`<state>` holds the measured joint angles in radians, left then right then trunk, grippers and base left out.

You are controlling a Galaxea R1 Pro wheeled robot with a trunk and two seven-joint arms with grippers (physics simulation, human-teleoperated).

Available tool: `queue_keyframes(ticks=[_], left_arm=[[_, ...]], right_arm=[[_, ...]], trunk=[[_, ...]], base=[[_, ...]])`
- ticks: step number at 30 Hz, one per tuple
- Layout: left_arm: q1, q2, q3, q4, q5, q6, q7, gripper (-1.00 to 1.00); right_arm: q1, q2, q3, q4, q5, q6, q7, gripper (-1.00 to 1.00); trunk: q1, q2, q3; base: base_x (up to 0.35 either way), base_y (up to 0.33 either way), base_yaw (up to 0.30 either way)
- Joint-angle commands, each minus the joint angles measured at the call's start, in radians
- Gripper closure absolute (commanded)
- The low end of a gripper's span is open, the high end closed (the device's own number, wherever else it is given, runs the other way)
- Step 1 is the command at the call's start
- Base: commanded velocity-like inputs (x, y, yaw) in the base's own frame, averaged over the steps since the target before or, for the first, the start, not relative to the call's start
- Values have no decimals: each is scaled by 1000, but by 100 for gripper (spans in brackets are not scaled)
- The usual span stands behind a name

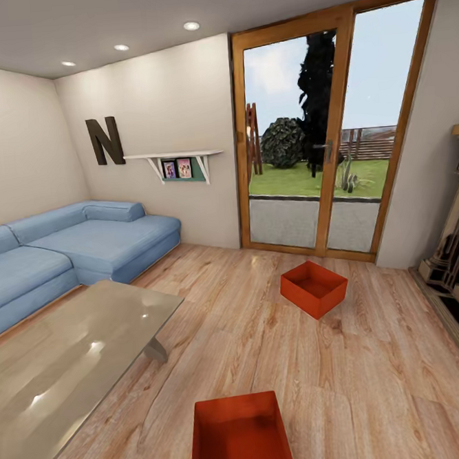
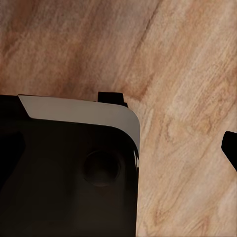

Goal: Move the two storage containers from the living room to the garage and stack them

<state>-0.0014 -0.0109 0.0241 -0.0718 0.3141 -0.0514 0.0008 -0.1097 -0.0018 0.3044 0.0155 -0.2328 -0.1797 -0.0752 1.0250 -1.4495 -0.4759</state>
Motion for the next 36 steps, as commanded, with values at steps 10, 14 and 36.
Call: queue_keyframes(ticks=[10, 14, 36], left_arm=[[0, -2, 3, 0, 4, -2, 1, -100], [0, -2, 3, 0, 4, -2, 1, -100], [0, -3, 4, 0, 5, -2, 1, -100]], right_arm=[[-1, 1, 9, 2, -7, -2, 2, -100], [-1, 1, 9, 2, -7, -2, 2, -100], [-1, 1, 9, 2, -7, -3, 2, -100]], trunk=[[0, 0, -9], [0, 0, -15], [0, 0, -48]], base=[[0, 0, 21], [0, 0, 78], [0, 0, 110]])
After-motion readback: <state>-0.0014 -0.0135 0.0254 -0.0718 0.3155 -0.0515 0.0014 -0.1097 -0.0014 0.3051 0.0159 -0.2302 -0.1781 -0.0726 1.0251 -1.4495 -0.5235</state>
